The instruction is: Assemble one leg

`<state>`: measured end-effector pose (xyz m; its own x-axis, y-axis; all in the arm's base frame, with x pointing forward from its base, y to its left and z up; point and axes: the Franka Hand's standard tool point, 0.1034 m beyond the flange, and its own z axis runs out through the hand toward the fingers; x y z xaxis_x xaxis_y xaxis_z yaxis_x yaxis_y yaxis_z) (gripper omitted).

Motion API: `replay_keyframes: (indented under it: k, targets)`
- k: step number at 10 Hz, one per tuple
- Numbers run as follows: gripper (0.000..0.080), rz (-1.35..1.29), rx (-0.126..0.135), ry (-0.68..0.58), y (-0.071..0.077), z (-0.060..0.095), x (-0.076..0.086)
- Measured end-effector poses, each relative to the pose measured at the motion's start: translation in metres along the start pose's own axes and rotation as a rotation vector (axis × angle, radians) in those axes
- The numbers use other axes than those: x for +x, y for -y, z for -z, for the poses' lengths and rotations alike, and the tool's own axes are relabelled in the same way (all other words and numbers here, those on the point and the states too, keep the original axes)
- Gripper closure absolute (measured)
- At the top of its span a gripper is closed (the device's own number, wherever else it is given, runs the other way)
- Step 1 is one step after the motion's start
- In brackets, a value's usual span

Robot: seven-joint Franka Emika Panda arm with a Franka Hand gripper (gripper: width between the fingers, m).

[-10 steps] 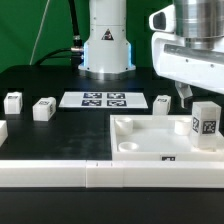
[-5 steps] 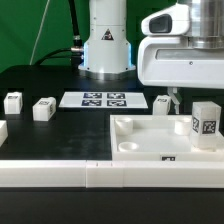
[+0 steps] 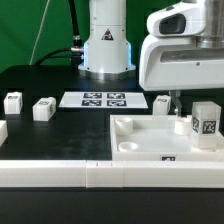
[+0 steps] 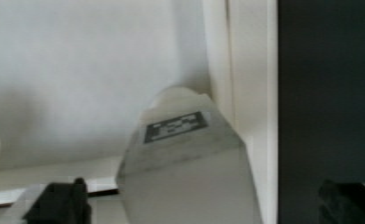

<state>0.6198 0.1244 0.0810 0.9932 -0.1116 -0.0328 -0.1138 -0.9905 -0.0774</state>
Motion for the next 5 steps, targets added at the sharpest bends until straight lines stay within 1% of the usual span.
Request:
replay_keyframes:
  k: [1,2,3,5]
  targets:
    - [0.0266,0.0,0.0,0.0,-0.0002,0.0,0.0001]
    - [0.0406,0.0,0.0,0.0,-0.0003,0.0,0.0001]
    - [0.0505,-0.001,-0.002,-0.001,-0.0021,0.0001,0.0006]
    - [0.0505,-0.005,-0.003,-0.001,-0.0038,-0.0001,0.0009]
